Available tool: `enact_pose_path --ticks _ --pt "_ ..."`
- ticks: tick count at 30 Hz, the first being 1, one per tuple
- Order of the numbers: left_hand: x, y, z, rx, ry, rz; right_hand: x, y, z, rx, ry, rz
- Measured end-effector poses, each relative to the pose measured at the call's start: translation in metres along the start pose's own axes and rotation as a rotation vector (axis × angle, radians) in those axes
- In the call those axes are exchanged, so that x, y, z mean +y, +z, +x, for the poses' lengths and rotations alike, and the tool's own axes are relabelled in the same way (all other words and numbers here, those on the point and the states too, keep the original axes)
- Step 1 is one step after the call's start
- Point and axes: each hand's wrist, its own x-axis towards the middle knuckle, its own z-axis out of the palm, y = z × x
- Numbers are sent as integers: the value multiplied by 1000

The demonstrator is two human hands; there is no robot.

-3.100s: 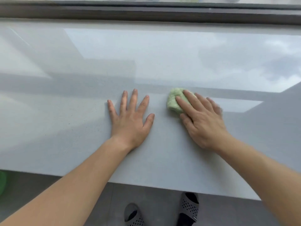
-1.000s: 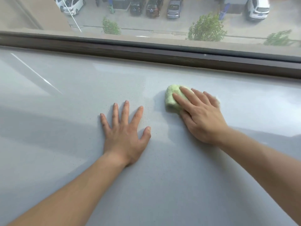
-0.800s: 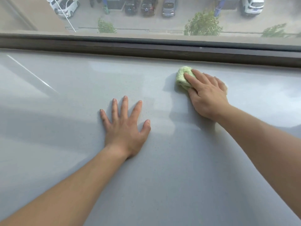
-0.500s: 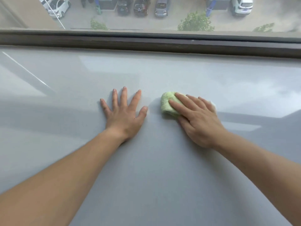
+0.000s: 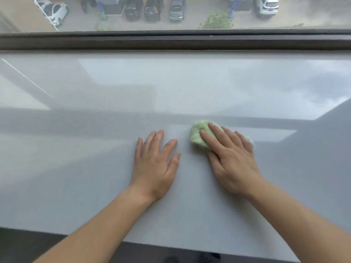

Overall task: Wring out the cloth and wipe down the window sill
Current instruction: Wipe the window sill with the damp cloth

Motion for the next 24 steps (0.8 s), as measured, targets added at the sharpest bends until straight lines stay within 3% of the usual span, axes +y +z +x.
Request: enact_pose_path --ticks 3,7,9,14,20,22,24 --pt "4 2 -9 -25 -37 -26 -32 11 -31 49 77 25" --pt "6 2 -12 -37 -41 -23 -44 19 -102 -62 -161 -9" --pt "7 1 -12 -53 -47 -16 -30 16 -107 -64 -196 -35" --pt "12 -1 -20 -104 -42 -11 -51 19 -114 42 111 19" --pt "18 3 -25 -131 -53 39 -35 21 -155 -71 -201 -59" --pt "21 4 -23 -131 -78 38 -11 14 -137 -59 -116 -90" --pt "25 6 -20 -100 -97 37 6 6 -115 26 105 -40"
